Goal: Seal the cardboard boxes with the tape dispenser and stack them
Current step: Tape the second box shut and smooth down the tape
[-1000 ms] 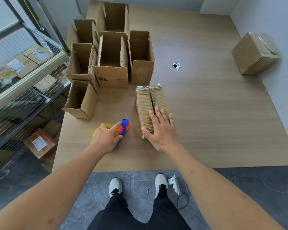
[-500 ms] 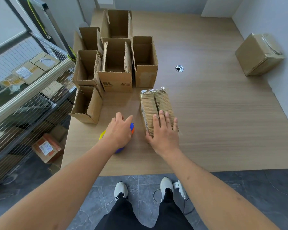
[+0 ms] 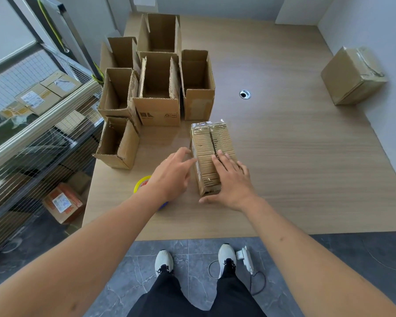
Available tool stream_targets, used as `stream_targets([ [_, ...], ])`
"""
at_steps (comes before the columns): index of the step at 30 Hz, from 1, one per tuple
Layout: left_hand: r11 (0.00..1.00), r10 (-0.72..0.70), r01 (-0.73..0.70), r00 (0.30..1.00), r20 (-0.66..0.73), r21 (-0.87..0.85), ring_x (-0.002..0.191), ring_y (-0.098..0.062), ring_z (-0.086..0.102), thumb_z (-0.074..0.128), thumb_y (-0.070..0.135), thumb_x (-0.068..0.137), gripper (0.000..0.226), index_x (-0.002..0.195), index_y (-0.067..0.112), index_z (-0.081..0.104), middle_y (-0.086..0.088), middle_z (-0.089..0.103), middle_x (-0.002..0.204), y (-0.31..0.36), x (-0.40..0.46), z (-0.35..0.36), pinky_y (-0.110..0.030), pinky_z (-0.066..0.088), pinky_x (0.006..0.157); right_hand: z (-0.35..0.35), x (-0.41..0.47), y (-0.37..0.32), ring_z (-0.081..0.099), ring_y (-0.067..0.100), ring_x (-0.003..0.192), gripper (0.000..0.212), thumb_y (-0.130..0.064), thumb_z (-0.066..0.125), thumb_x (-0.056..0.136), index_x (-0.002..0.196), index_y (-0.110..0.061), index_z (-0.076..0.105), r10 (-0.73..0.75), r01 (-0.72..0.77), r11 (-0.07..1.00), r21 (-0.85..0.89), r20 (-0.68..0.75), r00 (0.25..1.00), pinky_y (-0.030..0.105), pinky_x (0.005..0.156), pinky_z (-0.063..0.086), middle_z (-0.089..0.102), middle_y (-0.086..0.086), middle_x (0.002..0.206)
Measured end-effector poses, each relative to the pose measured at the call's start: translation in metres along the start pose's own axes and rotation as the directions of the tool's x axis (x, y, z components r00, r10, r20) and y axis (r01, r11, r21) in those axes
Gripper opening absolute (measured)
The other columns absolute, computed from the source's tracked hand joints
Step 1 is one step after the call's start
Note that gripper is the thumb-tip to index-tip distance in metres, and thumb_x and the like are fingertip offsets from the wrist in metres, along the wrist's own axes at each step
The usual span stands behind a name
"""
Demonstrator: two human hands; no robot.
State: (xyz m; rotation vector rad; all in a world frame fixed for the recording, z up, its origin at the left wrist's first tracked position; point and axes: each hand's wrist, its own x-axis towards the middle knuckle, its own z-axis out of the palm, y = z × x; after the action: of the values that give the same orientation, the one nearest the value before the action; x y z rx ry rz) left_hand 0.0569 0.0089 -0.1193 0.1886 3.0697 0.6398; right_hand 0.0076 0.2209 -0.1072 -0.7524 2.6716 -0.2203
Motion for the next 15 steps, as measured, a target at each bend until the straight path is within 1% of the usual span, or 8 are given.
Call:
stream_targets([
  [2,0.993,0.117,-0.117,0.991,-0.061,0.008,0.121,-0.037,0.059,0.063,0.013,0.092,0.033,0.124,0.009,0.068,-0.015,0.053,0.143,0.011,0.001,0.003,-0.044,0.058,0.09,-0.008,-0.001,0.017,-0.001,0.01,0.156,0.134,-0.086,0.068,0.063,0.164,-0.024,0.005,-0.074,0.073,0.995,0.062,0.01,0.997,0.039,0.126,0.005,-0.002,-0.008,0.171],
  [3,0.986,0.167,-0.167,0.982,-0.086,0.01,0.126,-0.035,0.058,0.06,0.017,0.095,0.028,0.12,0.008,0.07,-0.015,0.054,0.143,0.016,0.001,0.005,-0.042,0.057,0.093,-0.01,0.0,0.025,0.003,0.009,0.156,0.128,-0.081,0.071,0.067,0.164,-0.023,0.009,-0.111,0.11,0.991,0.08,0.012,0.994,0.037,0.125,0.007,0.002,-0.008,0.171],
  [5,0.974,0.224,-0.225,0.969,-0.103,-0.003,0.134,-0.032,0.054,0.055,0.026,0.099,0.031,0.116,0.007,0.072,-0.015,0.056,0.144,0.026,0.002,0.01,-0.039,0.049,0.105,-0.013,0.001,0.037,0.01,0.009,0.155,0.115,-0.068,0.076,0.074,0.163,-0.021,0.019,-0.176,0.175,0.981,0.088,0.005,0.984,0.037,0.124,0.014,0.011,-0.007,0.17],
  [7,0.975,0.221,-0.222,0.973,-0.072,-0.012,0.139,-0.03,0.05,0.059,0.034,0.1,0.037,0.124,0.008,0.071,-0.013,0.055,0.147,0.032,0.002,0.016,-0.04,0.045,0.112,-0.014,0.002,0.046,0.019,0.01,0.154,0.1,-0.051,0.08,0.08,0.16,-0.02,0.029,-0.214,0.215,0.974,0.079,-0.019,0.977,0.04,0.122,0.023,0.02,-0.006,0.168],
  [9,0.982,0.189,-0.19,0.982,-0.019,-0.002,0.143,-0.028,0.045,0.063,0.043,0.098,0.048,0.132,0.01,0.066,-0.011,0.051,0.151,0.037,0.001,0.02,-0.042,0.044,0.114,-0.013,0.002,0.052,0.026,0.013,0.152,0.089,-0.04,0.082,0.082,0.156,-0.018,0.038,-0.238,0.241,0.968,0.064,-0.056,0.97,0.041,0.12,0.028,0.027,-0.005,0.166],
  [11,0.987,0.159,-0.159,0.987,-0.002,-0.002,0.146,-0.026,0.041,0.067,0.049,0.094,0.057,0.136,0.012,0.064,-0.009,0.049,0.153,0.038,-0.001,0.024,-0.042,0.045,0.112,-0.008,0.002,0.056,0.029,0.014,0.151,0.084,-0.036,0.082,0.083,0.154,-0.017,0.042,-0.261,0.266,0.963,0.05,-0.088,0.961,0.039,0.119,0.029,0.03,-0.004,0.165],
  [15,0.987,0.158,-0.159,0.987,-0.035,-0.032,0.148,-0.022,0.038,0.072,0.046,0.091,0.059,0.138,0.013,0.063,-0.007,0.046,0.156,0.032,-0.008,0.031,-0.042,0.051,0.107,0.002,0.0,0.059,0.033,0.015,0.15,0.079,-0.035,0.081,0.083,0.152,-0.017,0.046,-0.29,0.299,0.953,0.038,-0.154,0.944,0.037,0.117,0.029,0.034,-0.003,0.163],
])
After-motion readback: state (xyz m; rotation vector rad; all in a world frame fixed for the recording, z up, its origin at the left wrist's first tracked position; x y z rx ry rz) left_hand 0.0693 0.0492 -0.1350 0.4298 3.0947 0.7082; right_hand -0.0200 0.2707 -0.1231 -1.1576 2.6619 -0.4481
